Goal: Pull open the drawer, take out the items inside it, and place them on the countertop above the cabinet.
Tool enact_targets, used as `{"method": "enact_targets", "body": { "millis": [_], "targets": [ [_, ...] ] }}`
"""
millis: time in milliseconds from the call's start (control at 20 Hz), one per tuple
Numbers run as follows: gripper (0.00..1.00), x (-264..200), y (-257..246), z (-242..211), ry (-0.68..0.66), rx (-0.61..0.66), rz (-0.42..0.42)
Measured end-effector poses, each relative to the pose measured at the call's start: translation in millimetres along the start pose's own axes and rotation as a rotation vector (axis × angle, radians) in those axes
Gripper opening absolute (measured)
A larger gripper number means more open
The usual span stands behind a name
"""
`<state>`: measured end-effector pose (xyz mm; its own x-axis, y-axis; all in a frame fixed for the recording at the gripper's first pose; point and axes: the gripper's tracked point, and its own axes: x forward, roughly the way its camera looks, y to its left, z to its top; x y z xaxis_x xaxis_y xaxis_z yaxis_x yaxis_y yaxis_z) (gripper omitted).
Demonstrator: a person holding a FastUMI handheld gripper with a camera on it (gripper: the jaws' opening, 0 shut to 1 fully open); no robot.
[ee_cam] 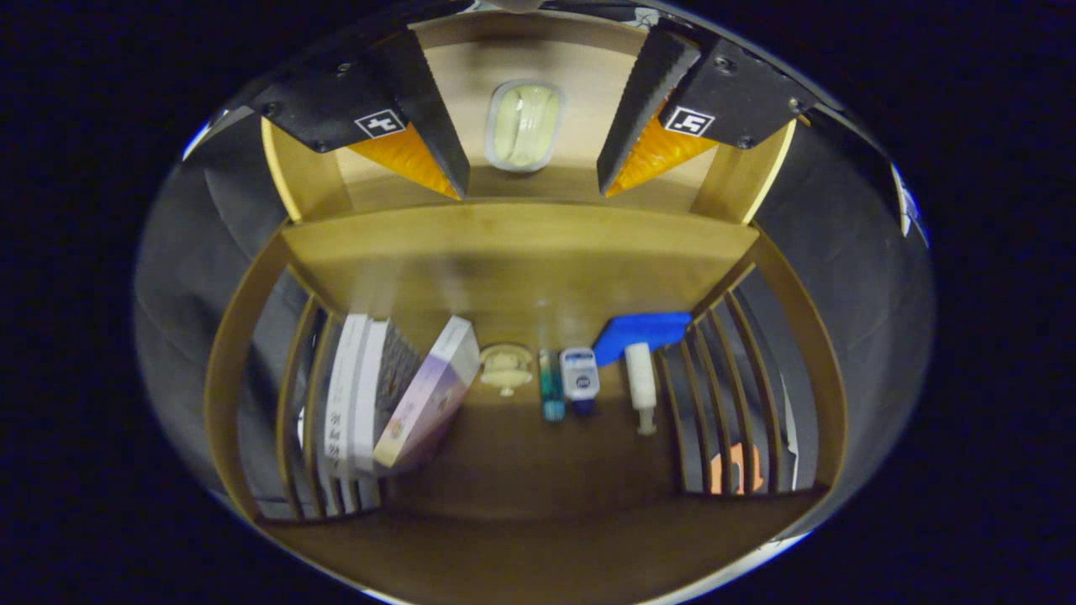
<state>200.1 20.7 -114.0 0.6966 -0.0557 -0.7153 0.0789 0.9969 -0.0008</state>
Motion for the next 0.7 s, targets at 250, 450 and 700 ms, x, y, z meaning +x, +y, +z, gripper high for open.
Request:
{"method": "enact_targets", "body": {
  "millis": [250,450,700],
  "targets": [
    [0.84,44.0,-4.4,-38.7,0.219,0.001,-0.059],
    [0.74,63.1,-6.6,-61.2,0.348,0.024,-0.094],
    [0.51,74.4,-10.6,-77.0,0.432,0.046,-0.114]
  ]
}}
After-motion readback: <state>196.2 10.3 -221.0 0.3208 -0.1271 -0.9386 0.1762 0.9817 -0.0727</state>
